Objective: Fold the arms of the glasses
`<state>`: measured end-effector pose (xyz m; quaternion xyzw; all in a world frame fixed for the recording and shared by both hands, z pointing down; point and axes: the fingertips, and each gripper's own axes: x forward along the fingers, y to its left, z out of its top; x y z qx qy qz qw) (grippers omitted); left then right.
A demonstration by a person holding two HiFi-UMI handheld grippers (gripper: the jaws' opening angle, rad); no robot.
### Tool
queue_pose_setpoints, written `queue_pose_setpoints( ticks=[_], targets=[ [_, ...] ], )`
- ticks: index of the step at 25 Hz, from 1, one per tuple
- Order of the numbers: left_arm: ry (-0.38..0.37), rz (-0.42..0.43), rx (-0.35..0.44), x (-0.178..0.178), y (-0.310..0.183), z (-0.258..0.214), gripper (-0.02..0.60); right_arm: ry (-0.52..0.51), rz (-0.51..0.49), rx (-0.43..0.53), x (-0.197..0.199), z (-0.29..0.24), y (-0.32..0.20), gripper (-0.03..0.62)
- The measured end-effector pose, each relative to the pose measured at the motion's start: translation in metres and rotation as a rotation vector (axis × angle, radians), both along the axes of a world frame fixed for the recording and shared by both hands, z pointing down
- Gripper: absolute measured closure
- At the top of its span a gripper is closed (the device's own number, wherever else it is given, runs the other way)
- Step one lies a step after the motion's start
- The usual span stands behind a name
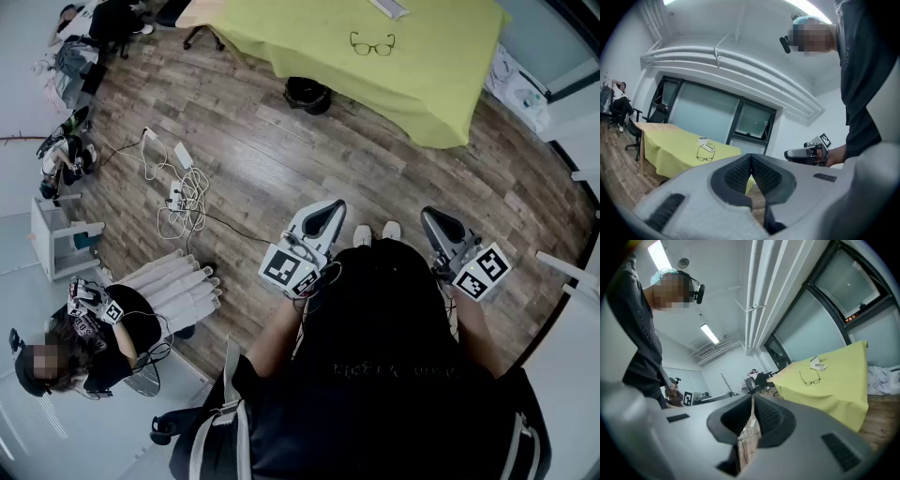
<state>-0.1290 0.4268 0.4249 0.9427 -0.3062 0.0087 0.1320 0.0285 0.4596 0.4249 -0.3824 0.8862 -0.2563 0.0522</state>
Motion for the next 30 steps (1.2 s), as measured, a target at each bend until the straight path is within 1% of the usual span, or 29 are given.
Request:
queue_pose_setpoints(
  ticks=[2,6,9,12,16,18,21,24,26,30],
  targets=[
    [-0.009,-0.007,0.003,0.006,0.003,-0.001,0.563,0.024,-0.016,0.016,0.003,-0.001,0.002,0.559],
    [-0.003,-0.016,0.005,0.024,0.011,-0.006,0.563,0.092,-0.045,0.063,0.011,-0.002,0.012,0.559],
    [-0.032,-0.019,0.014,0.037,0.013,-0.008,0.563,0.124,-0.055,0.086,0.019,0.002,0.016,0.559],
    [-0.043,-0.023,0.017,0.05,0.017,-0.011,0.563,0.113,-0.072,0.116,0.03,0.0,0.019,0.559],
    [-0.062,-0.04,0.033,0.059,0.025,-0.013,0.563,0.069,-0.11,0.147,0.039,0.001,0.021,0.559],
    [-0.063,-0.062,0.033,0.062,0.025,-0.013,0.563,0.056,-0.131,0.142,0.044,0.003,0.022,0.559],
    [-0.071,-0.082,0.037,0.065,0.026,-0.016,0.563,0.006,-0.148,0.133,0.053,-0.001,0.026,0.56],
    [-0.076,-0.094,0.047,0.069,0.022,-0.02,0.563,0.02,-0.133,0.139,0.064,0.002,0.023,0.56],
    [-0.082,-0.09,0.051,0.072,0.02,-0.022,0.563,0.024,-0.124,0.14,0.069,0.005,0.018,0.56],
    [-0.127,-0.04,0.06,0.081,0.015,-0.025,0.563,0.026,-0.118,0.151,0.067,0.004,0.005,0.56]
  ],
)
